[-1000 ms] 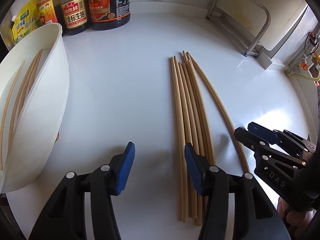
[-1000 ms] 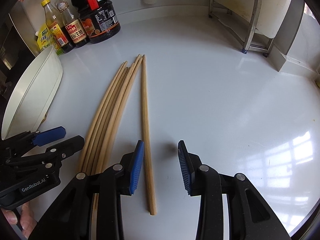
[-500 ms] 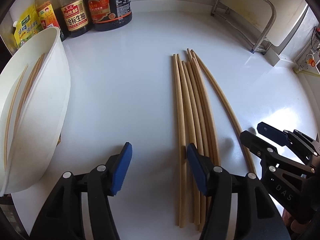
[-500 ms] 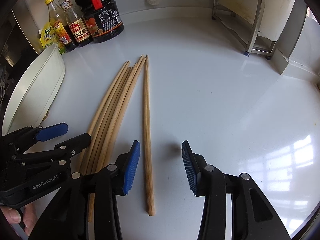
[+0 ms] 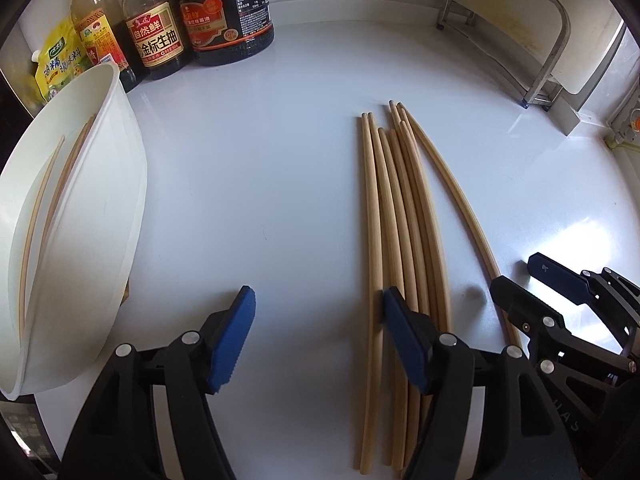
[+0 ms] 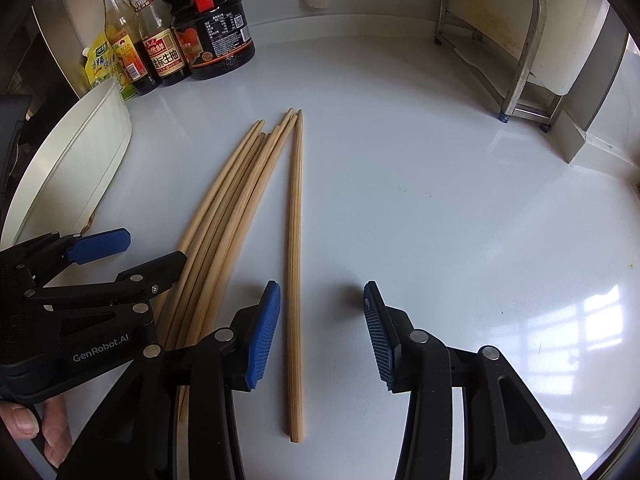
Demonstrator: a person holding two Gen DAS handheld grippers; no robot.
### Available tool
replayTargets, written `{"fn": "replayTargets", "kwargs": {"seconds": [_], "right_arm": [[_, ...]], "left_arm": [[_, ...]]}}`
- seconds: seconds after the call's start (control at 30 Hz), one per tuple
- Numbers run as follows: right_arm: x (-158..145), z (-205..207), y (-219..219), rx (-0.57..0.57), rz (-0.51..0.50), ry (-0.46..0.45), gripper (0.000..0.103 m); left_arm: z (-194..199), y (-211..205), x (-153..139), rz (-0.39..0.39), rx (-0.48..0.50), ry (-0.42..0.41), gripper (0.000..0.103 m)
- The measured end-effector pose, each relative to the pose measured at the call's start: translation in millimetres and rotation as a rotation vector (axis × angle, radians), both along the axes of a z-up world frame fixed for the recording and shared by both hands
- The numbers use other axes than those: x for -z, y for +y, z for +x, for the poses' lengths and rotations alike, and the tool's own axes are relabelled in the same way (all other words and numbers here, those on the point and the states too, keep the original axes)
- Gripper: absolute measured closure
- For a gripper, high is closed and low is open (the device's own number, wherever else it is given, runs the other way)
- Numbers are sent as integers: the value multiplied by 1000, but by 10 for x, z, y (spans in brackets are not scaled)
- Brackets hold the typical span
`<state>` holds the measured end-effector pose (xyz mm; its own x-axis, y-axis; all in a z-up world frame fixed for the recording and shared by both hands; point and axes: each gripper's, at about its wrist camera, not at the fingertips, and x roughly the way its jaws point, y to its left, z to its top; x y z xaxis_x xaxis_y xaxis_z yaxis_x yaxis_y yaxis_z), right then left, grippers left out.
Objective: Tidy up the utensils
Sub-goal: 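Close the right gripper on one chopstick while the left gripper closes on another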
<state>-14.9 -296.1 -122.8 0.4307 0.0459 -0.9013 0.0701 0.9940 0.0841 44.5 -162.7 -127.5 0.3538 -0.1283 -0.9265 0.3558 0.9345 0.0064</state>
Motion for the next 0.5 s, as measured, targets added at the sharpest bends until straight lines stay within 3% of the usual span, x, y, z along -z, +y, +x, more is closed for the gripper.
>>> {"fn": "replayTargets", "kwargs": {"seconds": [0.17, 0.27, 0.37, 0.43, 0.5], "right_arm": [[20, 48, 69, -27, -69, -5, 61], [23, 68, 126, -46, -87, -14, 62], [18, 88, 160, -64, -85, -22, 68], [6, 94, 200, -81, -87, -24, 85], [-1, 110, 247, -101, -92, -20, 96]], "left_arm": [[11, 6, 6, -3, -11, -7, 34], [12, -12, -2, -12, -4, -10, 40], [-16, -33, -27, -19, 8, -15, 65], [-34, -42, -34, -27, 18, -13, 80], [-52, -48, -39, -39, 30, -2, 94]]}}
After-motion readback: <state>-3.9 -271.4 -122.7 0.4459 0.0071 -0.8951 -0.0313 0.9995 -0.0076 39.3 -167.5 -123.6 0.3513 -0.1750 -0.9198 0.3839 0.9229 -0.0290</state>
